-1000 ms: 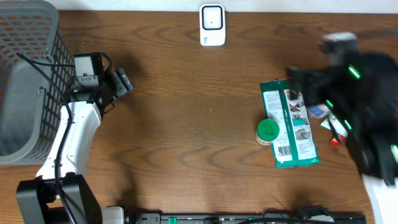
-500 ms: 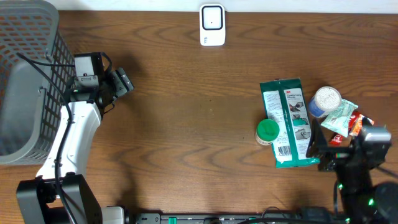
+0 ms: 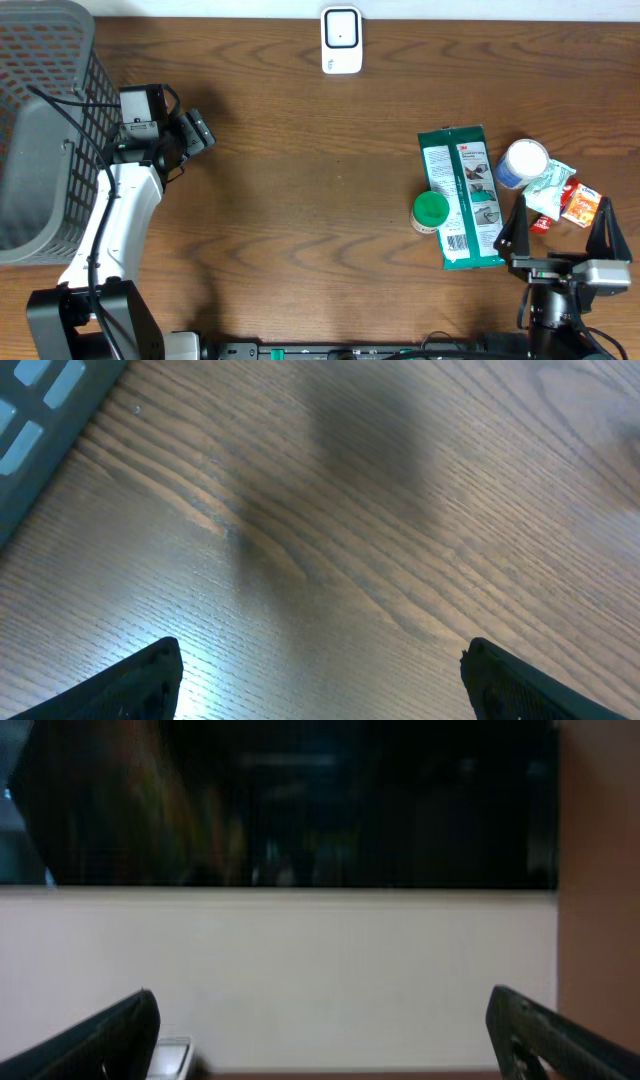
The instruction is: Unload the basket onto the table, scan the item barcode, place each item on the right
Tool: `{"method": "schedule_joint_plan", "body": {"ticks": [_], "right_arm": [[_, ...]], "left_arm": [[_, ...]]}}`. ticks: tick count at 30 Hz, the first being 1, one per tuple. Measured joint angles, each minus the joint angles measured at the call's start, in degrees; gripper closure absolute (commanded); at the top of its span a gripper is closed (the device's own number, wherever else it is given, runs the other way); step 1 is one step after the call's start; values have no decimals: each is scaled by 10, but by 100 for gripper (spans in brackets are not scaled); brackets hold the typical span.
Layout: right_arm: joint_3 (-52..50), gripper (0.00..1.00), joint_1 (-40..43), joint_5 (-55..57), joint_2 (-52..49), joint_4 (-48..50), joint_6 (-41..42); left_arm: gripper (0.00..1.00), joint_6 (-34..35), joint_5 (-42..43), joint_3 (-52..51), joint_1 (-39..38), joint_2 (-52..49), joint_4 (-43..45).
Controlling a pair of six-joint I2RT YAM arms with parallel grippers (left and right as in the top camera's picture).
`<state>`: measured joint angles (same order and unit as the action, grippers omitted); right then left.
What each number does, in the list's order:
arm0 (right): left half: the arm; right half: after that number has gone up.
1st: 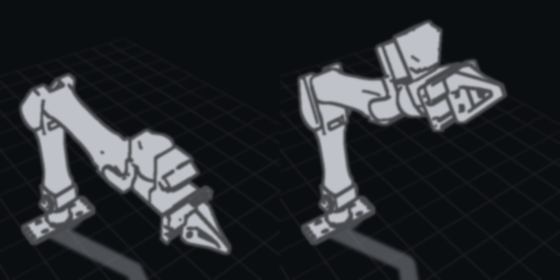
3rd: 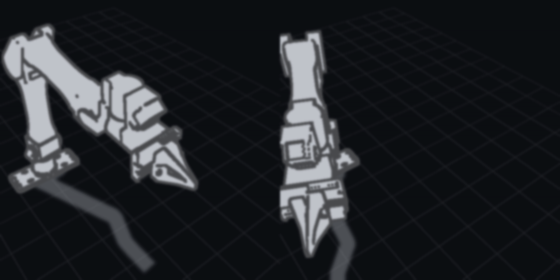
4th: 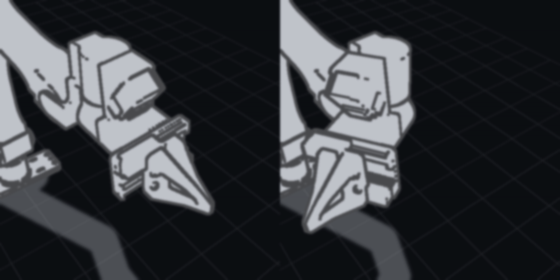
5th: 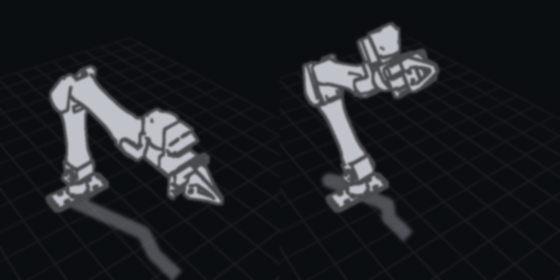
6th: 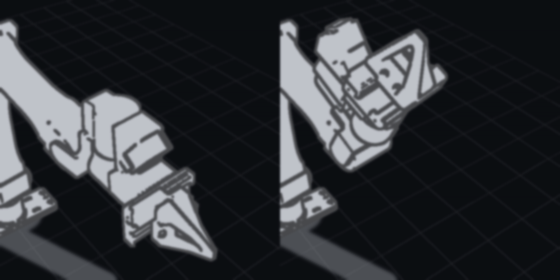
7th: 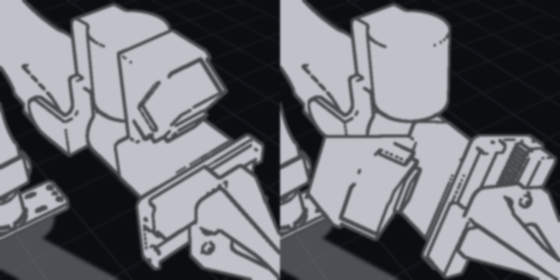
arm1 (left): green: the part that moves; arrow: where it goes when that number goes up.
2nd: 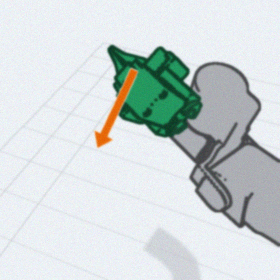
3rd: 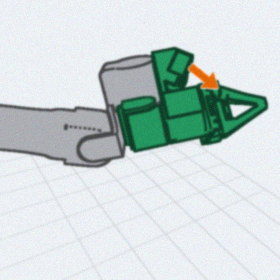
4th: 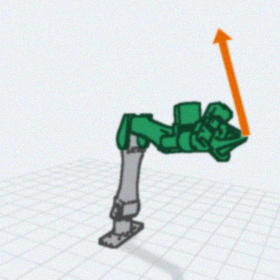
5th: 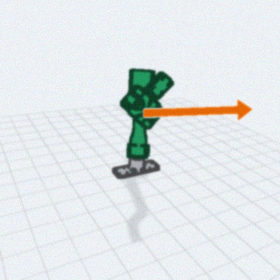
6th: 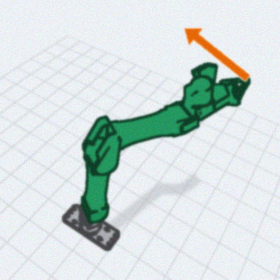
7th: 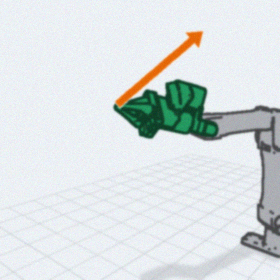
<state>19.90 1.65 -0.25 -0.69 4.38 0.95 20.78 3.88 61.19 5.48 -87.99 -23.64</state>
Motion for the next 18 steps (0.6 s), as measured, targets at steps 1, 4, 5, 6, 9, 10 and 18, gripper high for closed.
{"method": "schedule_joint_plan", "body": {"ticks": [1,4,5,6,9,10,18], "right_arm": [[-11,1,0,0,0,16,0],[-48,1,0,-2,0,70,0],[-60,1,0,-2,0,90,0],[-73,1,0,-3,0,110,0],[-113,1,0,-5,0,158,0],[-126,1,0,-6,0,169,0],[-194,1,0,-10,0,147,3]], "left_arm": [[11,0,0,0,0,0,0],[11,0,0,0,0,0,0],[11,0,0,0,0,0,0],[11,0,0,0,0,0,0],[11,0,0,0,0,0,0],[11,0,0,0,0,0,0],[11,0,0,0,0,0,0]]}}
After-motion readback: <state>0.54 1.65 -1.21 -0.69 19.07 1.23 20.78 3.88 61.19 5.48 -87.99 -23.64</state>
